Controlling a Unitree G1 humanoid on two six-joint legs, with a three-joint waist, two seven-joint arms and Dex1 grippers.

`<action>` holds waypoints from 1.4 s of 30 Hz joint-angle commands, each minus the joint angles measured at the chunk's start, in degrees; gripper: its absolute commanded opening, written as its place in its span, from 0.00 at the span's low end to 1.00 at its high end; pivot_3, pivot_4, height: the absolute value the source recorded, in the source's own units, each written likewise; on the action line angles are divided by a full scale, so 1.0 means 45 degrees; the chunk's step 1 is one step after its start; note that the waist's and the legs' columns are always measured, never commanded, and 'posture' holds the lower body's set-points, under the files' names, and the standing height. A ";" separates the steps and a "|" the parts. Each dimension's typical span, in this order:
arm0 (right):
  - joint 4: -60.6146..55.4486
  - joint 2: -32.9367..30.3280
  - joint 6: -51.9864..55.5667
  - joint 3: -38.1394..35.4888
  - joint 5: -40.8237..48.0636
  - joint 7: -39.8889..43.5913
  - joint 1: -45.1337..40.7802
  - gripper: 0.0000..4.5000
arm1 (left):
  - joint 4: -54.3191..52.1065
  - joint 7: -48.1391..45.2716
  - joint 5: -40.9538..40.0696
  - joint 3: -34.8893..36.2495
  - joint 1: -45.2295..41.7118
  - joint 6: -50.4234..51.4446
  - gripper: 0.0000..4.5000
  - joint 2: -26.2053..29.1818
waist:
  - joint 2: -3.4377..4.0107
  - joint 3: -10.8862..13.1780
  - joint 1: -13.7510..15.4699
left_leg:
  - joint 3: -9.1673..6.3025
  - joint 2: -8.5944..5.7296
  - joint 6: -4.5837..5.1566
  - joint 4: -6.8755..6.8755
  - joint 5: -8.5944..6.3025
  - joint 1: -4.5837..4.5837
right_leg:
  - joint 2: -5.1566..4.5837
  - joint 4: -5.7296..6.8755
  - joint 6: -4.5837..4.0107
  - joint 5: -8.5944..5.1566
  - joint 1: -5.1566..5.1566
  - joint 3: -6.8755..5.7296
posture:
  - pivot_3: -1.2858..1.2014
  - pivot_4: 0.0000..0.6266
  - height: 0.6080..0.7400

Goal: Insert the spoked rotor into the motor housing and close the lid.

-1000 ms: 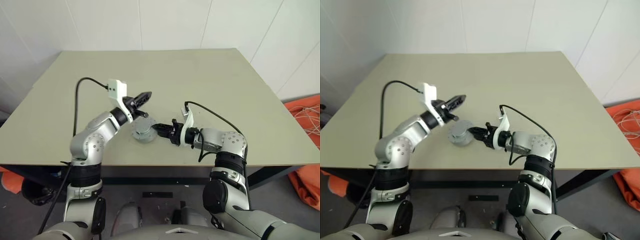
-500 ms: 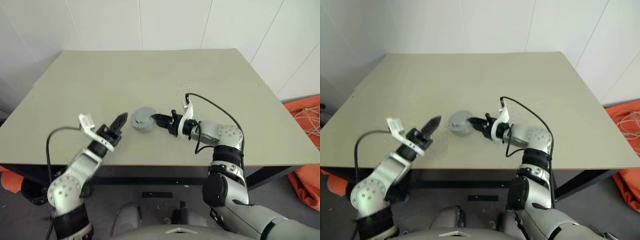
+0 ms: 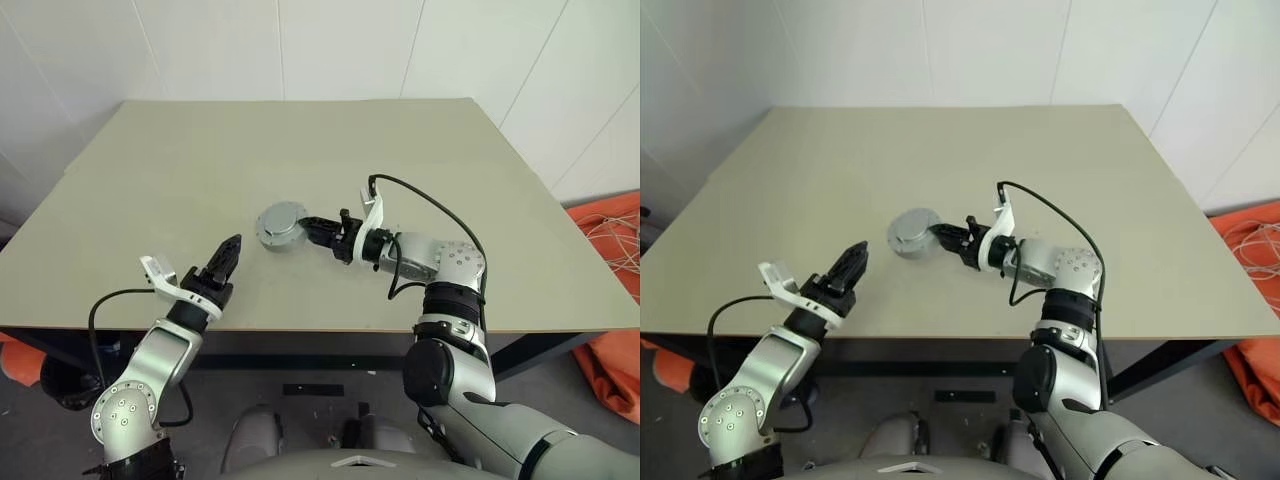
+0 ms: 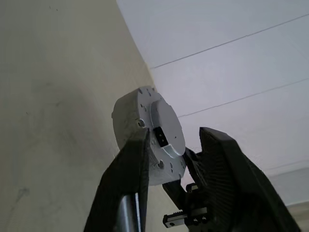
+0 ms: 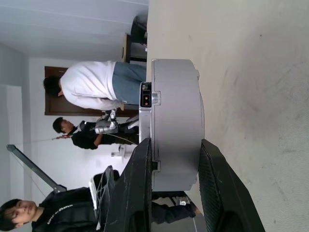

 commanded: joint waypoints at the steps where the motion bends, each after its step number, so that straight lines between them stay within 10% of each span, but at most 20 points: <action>1: -0.0596 0.0384 -0.0019 -0.0187 0.1132 0.0015 -0.0790 0.24 | 0.0078 0.0050 -0.0584 -0.0280 0.0126 -0.0216 0.69 0.0196 | 0.0000 0.0000 -0.0001 | 0.0000 0.0000 -0.0001 0.0000 0.0000 0.0001 | -0.0001 0.0001 0.0002 0.0000 0.0001 0.0000 | 0.52 0.00 1.00; 6: -0.0725 0.0452 0.0039 -0.0224 0.1742 -0.0466 -0.0863 0.24 | 0.0454 0.0203 -0.1135 -0.0587 0.0276 -0.0293 0.99 0.0397 | -0.0001 0.0000 -0.0002 | 0.0000 0.0000 -0.0002 0.0005 0.0001 0.0004 | 0.0000 0.0002 0.0013 0.0005 0.0004 0.0002 | 0.52 0.00 1.00; 38: -0.1275 0.0164 -0.0615 0.1819 0.6609 -0.3861 0.0313 0.24 | 0.2505 0.0427 -0.2699 -0.1643 -0.2801 -0.1321 0.99 -0.0484 | -0.0009 -0.0006 0.0006 | 0.0000 -0.0002 -0.0011 0.0021 0.0005 0.0005 | -0.0002 0.0008 0.0038 0.0020 0.0016 0.0008 | 0.52 0.00 1.00; 42: -0.1292 -0.0073 -0.0956 0.2220 0.7054 -0.4059 0.0535 0.24 | 0.2112 0.0689 -0.2870 -0.1629 -0.2610 -0.1531 0.80 -0.0580 | -0.0010 -0.0006 0.0000 | -0.0001 -0.0002 -0.0011 0.0023 0.0005 0.0002 | -0.0002 0.0009 0.0041 0.0021 0.0014 0.0008 | 0.52 0.00 1.00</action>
